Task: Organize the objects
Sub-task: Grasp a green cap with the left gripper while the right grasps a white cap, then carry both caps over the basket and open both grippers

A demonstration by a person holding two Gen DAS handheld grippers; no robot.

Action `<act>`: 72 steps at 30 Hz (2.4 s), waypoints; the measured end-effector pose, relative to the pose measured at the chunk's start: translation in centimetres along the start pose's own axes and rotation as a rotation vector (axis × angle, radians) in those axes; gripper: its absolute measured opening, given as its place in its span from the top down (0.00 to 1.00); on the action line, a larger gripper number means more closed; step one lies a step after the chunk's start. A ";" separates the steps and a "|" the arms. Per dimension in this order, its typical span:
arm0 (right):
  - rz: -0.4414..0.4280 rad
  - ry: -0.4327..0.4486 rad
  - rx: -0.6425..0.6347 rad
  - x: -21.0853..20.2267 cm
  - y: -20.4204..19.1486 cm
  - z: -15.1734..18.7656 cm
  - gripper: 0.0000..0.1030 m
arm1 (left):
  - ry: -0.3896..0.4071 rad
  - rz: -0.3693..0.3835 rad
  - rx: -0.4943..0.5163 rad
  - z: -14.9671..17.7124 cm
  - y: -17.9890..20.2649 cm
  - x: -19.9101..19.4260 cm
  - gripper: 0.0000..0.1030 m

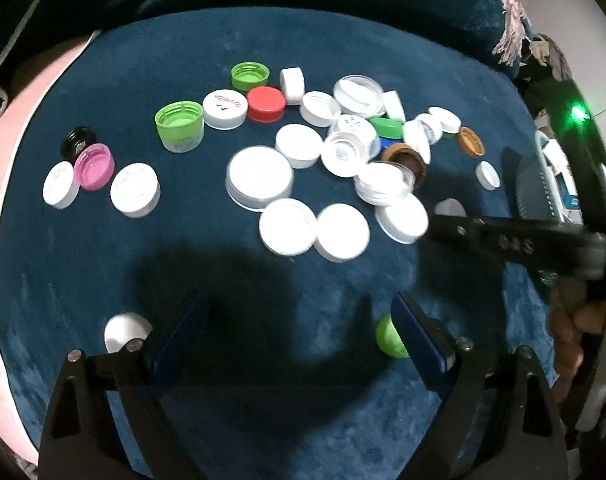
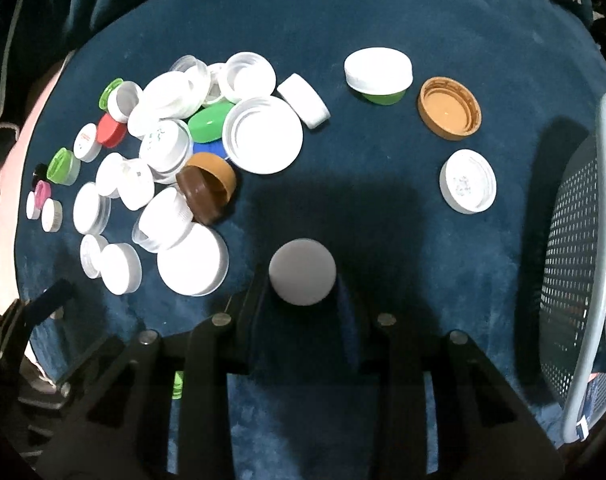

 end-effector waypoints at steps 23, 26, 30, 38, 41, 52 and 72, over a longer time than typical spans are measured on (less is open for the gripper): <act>-0.069 0.023 -0.013 -1.2 -2.0 0.7 0.69 | 0.046 0.039 0.146 1.6 4.5 0.4 0.71; -0.087 0.036 -0.002 -2.1 -0.9 0.6 0.69 | 0.068 0.075 0.114 0.9 4.5 -0.7 0.71; -0.100 0.052 0.009 -3.6 -0.2 1.0 0.69 | 0.096 0.091 0.109 0.0 5.8 -1.5 0.71; -0.139 0.205 0.175 -9.8 6.3 4.0 0.69 | 0.163 0.158 0.157 -2.5 10.9 -3.7 0.71; -0.134 0.288 0.295 -12.1 10.4 5.2 0.69 | 0.165 0.214 0.218 -2.8 15.1 -4.2 0.71; 0.011 0.458 0.704 -14.9 21.8 11.5 0.68 | 0.135 0.315 0.497 -2.5 30.3 -2.2 0.70; 0.026 0.451 0.686 -15.1 19.9 9.8 0.07 | 0.176 0.041 0.408 -3.1 21.9 -2.0 0.01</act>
Point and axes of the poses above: each gripper's, at about its wrist camera, not at the fingertips, and x roughly the way its jaws point, y to its right, z to its underside, the point moved 1 cm from there along x, roughly the way its jaws point, and after that the axes turned 1 degree about x, right-handed, at the moved point
